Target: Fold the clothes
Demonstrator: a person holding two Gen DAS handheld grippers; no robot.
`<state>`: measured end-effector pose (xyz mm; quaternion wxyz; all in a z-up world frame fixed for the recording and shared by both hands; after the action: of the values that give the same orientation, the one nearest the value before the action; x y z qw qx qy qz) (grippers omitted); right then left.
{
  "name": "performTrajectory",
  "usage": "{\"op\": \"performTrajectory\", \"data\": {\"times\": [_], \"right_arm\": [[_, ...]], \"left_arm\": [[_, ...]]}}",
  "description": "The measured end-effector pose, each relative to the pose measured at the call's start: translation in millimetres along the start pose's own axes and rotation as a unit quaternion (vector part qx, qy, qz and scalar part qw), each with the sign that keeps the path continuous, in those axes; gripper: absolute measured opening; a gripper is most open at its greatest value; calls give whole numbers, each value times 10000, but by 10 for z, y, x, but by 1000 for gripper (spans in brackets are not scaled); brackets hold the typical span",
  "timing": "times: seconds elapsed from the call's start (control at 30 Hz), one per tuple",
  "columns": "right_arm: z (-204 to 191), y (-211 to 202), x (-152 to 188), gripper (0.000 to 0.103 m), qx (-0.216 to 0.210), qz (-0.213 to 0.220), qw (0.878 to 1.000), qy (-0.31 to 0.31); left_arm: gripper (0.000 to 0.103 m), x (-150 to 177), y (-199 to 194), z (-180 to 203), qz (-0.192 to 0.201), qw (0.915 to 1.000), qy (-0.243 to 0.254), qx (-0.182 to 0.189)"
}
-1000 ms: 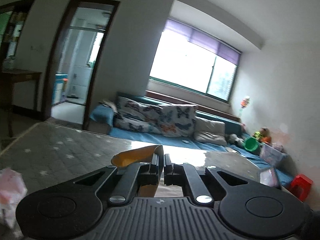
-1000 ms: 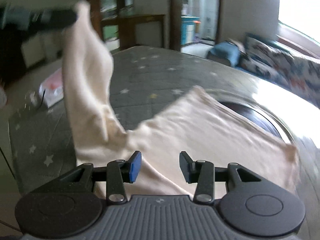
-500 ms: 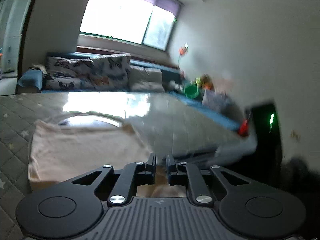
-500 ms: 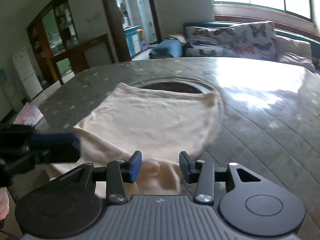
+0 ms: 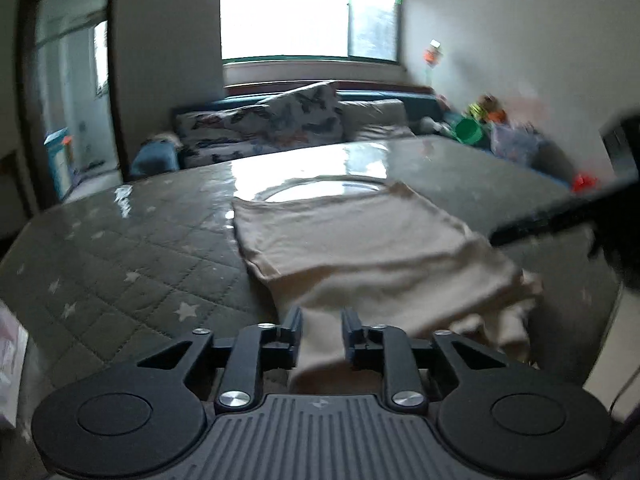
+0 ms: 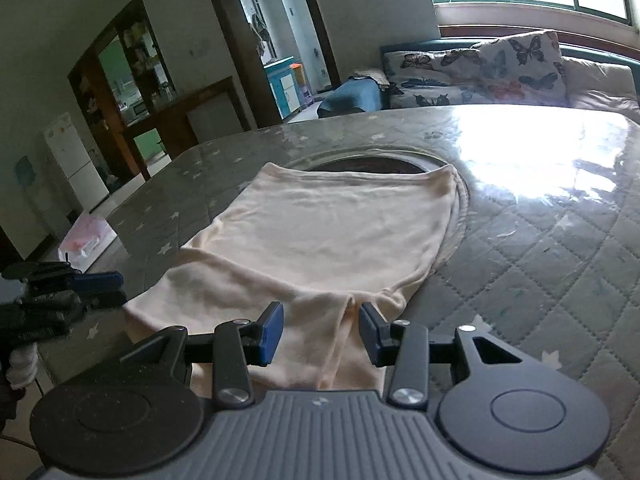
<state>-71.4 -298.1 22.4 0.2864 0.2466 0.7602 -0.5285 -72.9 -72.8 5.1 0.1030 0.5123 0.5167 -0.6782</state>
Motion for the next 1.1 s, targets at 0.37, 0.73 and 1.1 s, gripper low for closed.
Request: {"op": "performTrajectory", "data": {"times": [0.37, 0.73, 1.1], "right_arm": [[-54, 90, 110, 41, -10, -214, 9998, -1], [-23, 186, 104, 24, 77, -198, 9997, 71], [-205, 122, -52, 9, -59, 55, 9998, -204]], "left_arm": [[31, 117, 212, 121, -127, 9966, 796, -152], [28, 183, 219, 169, 17, 9903, 1347, -329], [5, 155, 7, -24, 467, 9943, 637, -713]]}}
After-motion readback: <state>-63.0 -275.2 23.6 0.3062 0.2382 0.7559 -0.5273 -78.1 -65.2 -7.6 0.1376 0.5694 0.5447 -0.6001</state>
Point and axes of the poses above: each gripper's, at about its wrist camera, not at the fingertips, and y roughly the way its jaws point, z to its right, x to its underside, the point moved 8 cm from there along y, roughly the way its jaws point, and after that the axes turned 3 degrees about -z, right-handed, at the moved point
